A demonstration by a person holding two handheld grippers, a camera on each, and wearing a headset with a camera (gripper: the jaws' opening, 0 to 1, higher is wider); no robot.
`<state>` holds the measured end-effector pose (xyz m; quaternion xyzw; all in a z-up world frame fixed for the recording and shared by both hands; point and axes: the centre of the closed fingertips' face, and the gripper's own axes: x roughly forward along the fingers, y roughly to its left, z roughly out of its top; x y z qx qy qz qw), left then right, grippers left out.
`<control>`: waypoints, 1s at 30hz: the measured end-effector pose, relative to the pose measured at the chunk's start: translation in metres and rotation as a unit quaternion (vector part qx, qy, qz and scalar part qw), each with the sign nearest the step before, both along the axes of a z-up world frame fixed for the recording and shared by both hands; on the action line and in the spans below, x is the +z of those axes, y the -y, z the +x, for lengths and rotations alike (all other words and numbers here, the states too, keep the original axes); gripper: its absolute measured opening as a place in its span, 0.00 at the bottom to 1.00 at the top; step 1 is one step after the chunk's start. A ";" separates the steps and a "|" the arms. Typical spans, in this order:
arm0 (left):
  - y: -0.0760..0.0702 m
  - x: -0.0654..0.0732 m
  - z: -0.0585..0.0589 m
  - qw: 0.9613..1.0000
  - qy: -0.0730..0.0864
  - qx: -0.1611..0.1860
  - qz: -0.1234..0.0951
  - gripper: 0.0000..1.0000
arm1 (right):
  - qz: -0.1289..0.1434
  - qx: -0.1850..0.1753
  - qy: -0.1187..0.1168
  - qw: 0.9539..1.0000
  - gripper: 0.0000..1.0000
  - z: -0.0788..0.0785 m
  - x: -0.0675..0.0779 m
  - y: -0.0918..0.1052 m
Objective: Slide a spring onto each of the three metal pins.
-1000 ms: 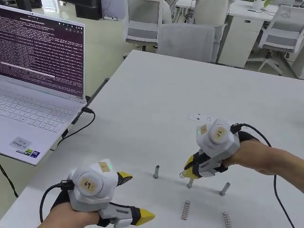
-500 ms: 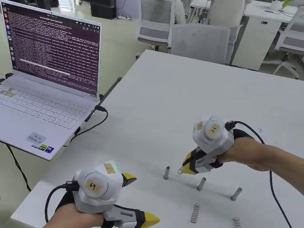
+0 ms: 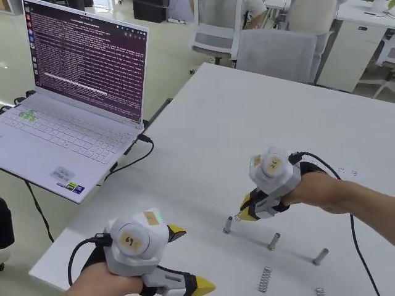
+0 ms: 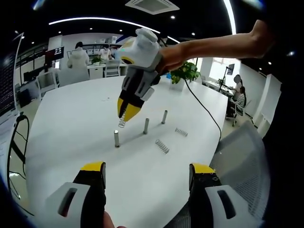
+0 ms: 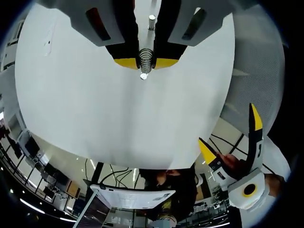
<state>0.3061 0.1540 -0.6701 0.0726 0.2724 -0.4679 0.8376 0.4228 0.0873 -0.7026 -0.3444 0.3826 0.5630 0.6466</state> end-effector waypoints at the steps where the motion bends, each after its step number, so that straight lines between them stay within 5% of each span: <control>1: 0.000 0.000 0.000 1.000 -0.001 0.002 -0.001 0.67 | -0.007 0.007 0.002 1.000 0.08 0.001 -0.001 0.000; 30: -0.008 -0.004 -0.002 1.000 -0.014 0.019 -0.010 0.66 | -0.054 0.064 -0.001 0.997 0.08 0.003 -0.019 -0.012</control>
